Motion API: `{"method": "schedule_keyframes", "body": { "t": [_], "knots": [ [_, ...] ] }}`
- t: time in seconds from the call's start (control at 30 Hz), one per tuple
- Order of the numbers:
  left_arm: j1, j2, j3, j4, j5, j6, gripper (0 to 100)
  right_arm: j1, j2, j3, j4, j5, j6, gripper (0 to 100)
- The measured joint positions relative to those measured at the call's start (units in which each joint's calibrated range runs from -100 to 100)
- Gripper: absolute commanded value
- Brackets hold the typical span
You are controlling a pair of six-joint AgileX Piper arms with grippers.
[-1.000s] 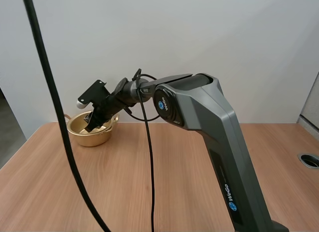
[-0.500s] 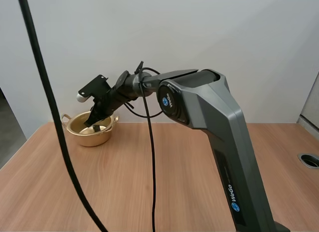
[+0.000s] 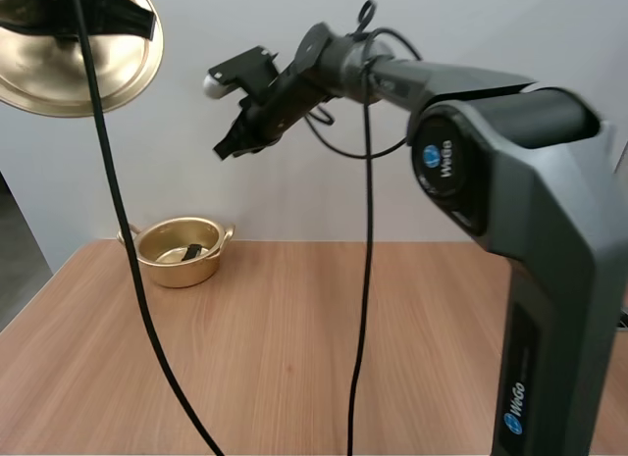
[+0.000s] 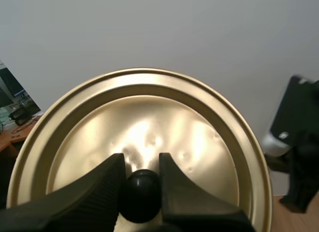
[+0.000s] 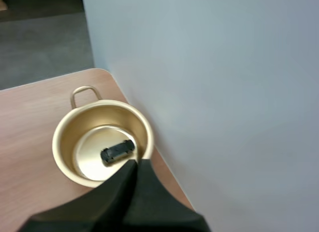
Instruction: Open the pot, put the car inside, and close it
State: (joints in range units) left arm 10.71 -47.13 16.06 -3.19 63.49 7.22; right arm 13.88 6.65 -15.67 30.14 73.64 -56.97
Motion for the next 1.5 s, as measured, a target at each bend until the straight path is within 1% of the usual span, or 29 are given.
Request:
{"method": "schedule_keyframes", "body": {
  "t": [0.13, 0.33, 0.4, 0.53, 0.63, 0.77, 0.87, 1.1, 1.13, 1.17, 1.2, 1.23, 1.37, 1.5],
  "knots": [
    [0.0, 4.54, 5.16, -3.0, -7.87, 0.09, 0, -3.51, -7.38, 0.0, -4.84, 7.99, 3.41, 0],
    [0.0, 14.07, 10.6, -7.24, -16.92, 2.44, 0, -9.14, -17.04, 0.0, -5.3, 15.82, 4.02, 0],
    [0.0, 18.28, 10.74, -8.59, -18.7, 4.27, 0, -10.79, -20.03, 0.0, -5.4, 17.06, 4.33, 0],
    [0.0, 26.11, 10.61, -8.96, -21.59, 6.9, 0, -13.88, -26.28, 0.0, -5.54, 19.17, 4.33, 0],
    [0.0, 31.69, 10.61, -10.01, -23.73, 9.04, 0, -15.33, -30.29, 0.0, -6.29, 19.99, 4.33, 0],
    [0.0, 39.67, 10.61, -12.15, -27.28, 11.85, 0, -15.5, -35.39, 0.0, -9.57, 19.99, 4.33, 0],
    [0.0, 44.4, 9.21, -15.73, -27.81, 15.0, 0, -15.5, -38.47, 0.0, -11.59, 19.99, 4.74, 0],
    [0.0, 47.33, 7.78, -18.93, -26.69, 17.88, 0, -15.5, -39.82, 0.0, -12.86, 19.99, 5.8, 0],
    [0.0, 48.18, 7.36, -20.31, -26.42, 18.68, 0, -15.5, -40.11, 0.0, -13.07, 19.99, 5.81, 0],
    [0.0, 50.72, 5.11, -23.1, -24.61, 20.33, 0, -15.5, -40.69, 0.0, -13.43, 19.99, 6.55, 0],
    [0.0, 53.23, 2.17, -24.19, -21.72, 20.79, 0, -15.5, -41.15, 0.0, -15.83, 20.17, 7.92, 0],
    [0.0, 54.89, 0.44, -25.0, -20.89, 20.79, 0, -15.5, -41.33, 0.0, -16.34, 20.55, 8.38, 0],
    [0.0, 58.48, -2.6, -25.11, -16.34, 20.79, 0, -15.5, -42.15, 0.0, -16.79, 22.54, 9.02, 0],
    [0.0, 61.55, -2.58, -25.25, -16.54, 20.79, 0, -15.5, -42.45, 0.0, -16.79, 22.54, 9.22, 0]
  ]
}}
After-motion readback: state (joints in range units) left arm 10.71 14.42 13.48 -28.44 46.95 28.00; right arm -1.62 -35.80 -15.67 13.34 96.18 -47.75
